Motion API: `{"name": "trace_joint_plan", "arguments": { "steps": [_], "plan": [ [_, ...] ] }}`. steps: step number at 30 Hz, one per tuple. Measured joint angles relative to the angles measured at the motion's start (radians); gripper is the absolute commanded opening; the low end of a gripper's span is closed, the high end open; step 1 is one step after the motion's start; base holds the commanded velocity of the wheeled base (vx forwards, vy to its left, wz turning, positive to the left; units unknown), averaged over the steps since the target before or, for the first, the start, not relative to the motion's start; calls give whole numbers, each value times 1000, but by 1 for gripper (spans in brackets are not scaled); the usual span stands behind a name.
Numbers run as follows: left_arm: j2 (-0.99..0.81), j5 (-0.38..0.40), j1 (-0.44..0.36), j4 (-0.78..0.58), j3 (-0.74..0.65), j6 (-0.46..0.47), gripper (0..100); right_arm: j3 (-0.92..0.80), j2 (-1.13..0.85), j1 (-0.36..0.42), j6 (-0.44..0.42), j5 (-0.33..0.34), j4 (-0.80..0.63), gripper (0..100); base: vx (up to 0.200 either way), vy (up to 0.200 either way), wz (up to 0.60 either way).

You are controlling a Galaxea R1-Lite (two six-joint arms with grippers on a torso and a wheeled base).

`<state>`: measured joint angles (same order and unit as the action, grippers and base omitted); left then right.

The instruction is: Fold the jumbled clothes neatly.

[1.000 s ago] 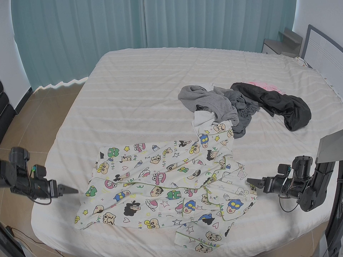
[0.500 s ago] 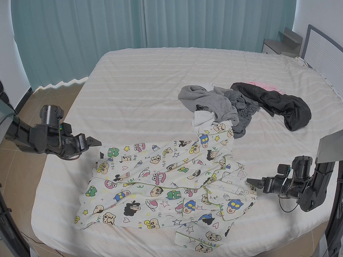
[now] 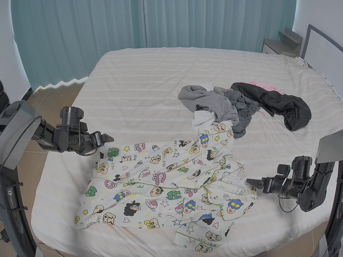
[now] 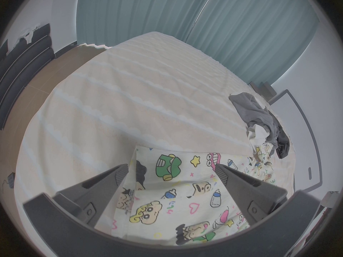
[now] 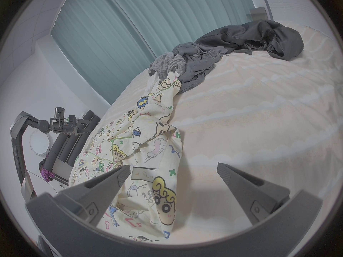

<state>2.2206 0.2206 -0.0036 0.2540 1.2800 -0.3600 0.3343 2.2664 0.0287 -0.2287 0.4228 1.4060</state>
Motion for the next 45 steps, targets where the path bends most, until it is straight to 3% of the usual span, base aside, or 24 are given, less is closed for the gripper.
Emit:
{"name": "trace_joint_plan", "arguments": {
  "steps": [11, 23, 24, 40, 45],
  "plan": [
    [121, -91, -9, 2, 106, 0, 100, 2, 1, 0, 0, -1, -1, 100, 0, 0, 0],
    [182, -90, -19, 7, 144, -3, 100, 4, 2, 0, 0, -1, -1, 100, 0, 0, 0],
    [185, -90, -19, 7, 146, -3, 0, 4, 2, 0, 0, -1, -1, 100, 0, 0, 0],
    [221, -104, -7, 36, 176, -7, 0, 4, 4, 0, 0, -1, -1, 100, 0, 0, 0],
    [221, -163, -4, 91, 203, -42, 0, 3, 4, 1, 0, -1, -1, 100, 0, 0, 0]
  ]
}}
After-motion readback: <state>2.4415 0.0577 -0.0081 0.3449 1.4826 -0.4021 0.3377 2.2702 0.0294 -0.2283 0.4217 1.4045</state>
